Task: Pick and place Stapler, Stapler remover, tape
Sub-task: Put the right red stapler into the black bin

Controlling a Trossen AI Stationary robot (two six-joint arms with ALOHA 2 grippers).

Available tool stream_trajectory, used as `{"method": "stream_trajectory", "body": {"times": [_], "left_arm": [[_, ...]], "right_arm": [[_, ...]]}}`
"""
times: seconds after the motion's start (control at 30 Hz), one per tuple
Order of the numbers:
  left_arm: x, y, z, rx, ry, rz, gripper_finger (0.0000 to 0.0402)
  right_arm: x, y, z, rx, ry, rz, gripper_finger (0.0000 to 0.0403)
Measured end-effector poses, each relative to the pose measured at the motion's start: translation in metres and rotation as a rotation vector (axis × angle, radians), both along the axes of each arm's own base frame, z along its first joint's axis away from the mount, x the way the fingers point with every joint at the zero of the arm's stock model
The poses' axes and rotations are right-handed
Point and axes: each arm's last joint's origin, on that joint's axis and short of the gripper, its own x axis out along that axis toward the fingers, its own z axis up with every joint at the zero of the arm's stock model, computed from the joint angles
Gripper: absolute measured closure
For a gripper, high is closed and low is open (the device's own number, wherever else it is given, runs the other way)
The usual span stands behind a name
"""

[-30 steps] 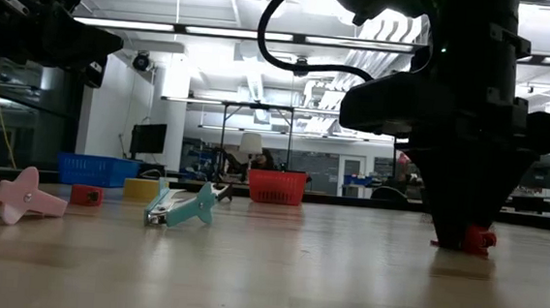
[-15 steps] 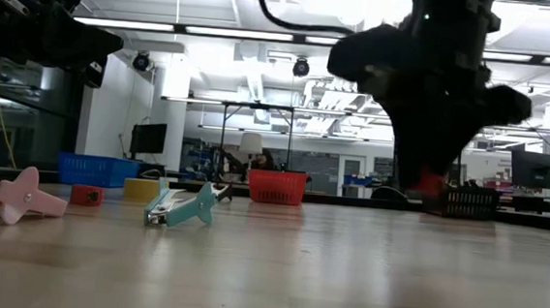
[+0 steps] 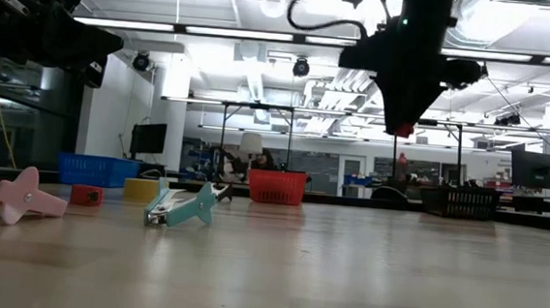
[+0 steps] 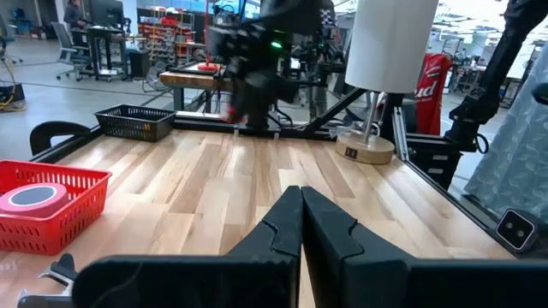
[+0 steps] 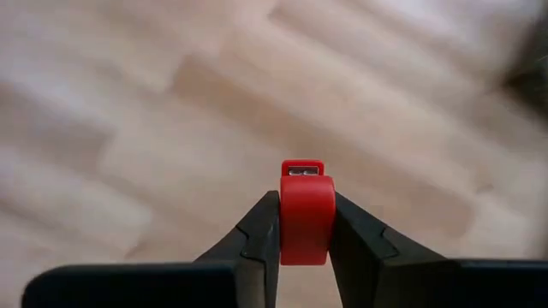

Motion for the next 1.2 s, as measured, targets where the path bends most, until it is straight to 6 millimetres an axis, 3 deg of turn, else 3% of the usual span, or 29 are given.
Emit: {"method": "stream_trajectory", "body": {"times": [0.27, 0.53, 0.83, 1.2], "left_arm": [[0.000, 0.000, 0.000, 0.000, 0.000, 0.000, 0.0401], [0.000, 0.000, 0.000, 0.000, 0.000, 0.000, 0.0401], [0.000, 0.000, 0.000, 0.000, 0.000, 0.000, 0.0401], [0.000, 0.000, 0.000, 0.000, 0.000, 0.000, 0.0401]], "right_arm": [[-0.017, -0.067, 0.003, -0.050, 0.194, 0.072, 0.0336], [-0.040, -0.112, -0.032, 0.003, 0.302, 0.129, 0.0337], [-0.076, -0.139, -0.061, 0.025, 0.267, -0.036, 0.0333], [-0.108, -0.151, -0.043, -0.106, 0.097, -0.462, 0.0328]]}}
